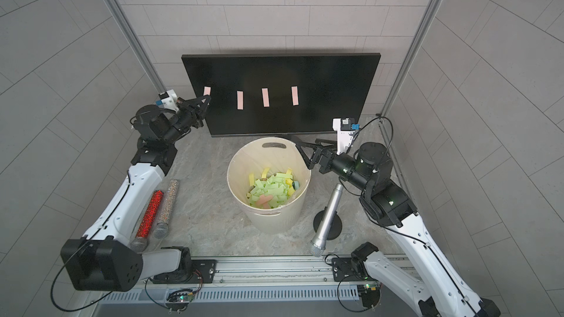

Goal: Remove the sticky note from the monitor
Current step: Tear off the sticky note from the monitor, then place the sticky note in the trash bin.

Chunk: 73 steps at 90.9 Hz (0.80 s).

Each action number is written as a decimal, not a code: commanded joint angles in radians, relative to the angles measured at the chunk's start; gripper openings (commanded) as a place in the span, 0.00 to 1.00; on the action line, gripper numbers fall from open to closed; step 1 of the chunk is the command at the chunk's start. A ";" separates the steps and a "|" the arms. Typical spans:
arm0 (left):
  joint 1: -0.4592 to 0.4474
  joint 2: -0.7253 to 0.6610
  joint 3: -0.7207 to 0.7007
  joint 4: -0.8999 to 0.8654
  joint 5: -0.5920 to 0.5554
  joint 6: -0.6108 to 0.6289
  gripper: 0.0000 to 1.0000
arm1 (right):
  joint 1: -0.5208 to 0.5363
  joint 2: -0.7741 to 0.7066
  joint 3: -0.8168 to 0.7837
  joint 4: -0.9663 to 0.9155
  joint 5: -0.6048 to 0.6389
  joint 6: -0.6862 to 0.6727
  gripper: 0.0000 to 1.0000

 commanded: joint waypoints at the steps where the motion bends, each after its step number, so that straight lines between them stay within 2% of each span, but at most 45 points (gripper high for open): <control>1: -0.014 -0.052 -0.024 -0.031 0.034 0.038 0.00 | -0.003 -0.018 -0.017 0.003 -0.005 0.018 1.00; 15: -0.056 -0.100 -0.033 -0.085 0.060 0.082 0.00 | -0.002 -0.033 -0.032 -0.001 -0.005 0.032 1.00; 46: -0.238 -0.186 0.024 -0.334 0.054 0.292 0.00 | -0.003 -0.063 -0.056 -0.021 0.000 0.051 1.00; 73: -0.419 -0.220 0.041 -0.479 -0.011 0.408 0.00 | -0.002 -0.105 -0.071 -0.058 0.007 0.060 1.00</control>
